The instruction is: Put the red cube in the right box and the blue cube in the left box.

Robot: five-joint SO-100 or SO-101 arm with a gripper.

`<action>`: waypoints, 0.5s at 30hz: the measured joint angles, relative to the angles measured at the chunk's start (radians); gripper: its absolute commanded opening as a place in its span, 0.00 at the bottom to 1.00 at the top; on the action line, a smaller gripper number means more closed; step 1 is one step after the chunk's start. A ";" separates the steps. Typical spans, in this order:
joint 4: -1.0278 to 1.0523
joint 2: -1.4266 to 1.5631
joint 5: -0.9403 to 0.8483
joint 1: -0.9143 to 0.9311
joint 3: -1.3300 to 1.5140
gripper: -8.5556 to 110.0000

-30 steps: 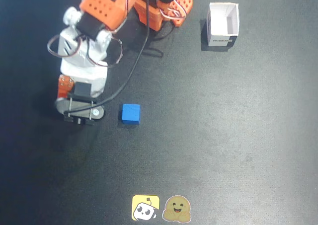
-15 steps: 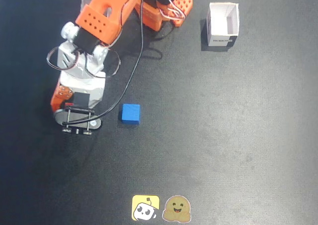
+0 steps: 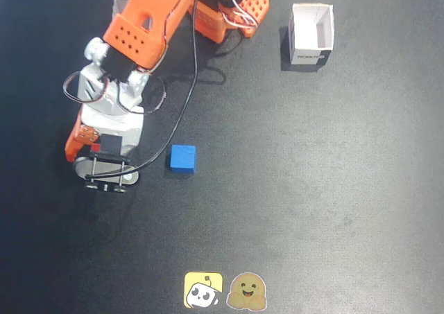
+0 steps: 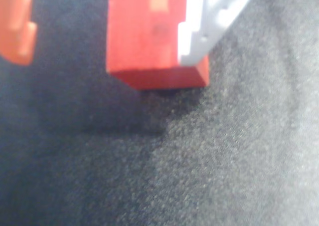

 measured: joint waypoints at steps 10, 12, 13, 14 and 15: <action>0.015 0.003 0.025 -0.028 0.029 0.27; 0.006 0.003 0.023 -0.026 0.041 0.27; 0.003 0.003 0.025 -0.028 0.044 0.27; 0.000 0.003 0.025 -0.031 0.046 0.27; 0.000 0.003 0.018 -0.034 0.046 0.27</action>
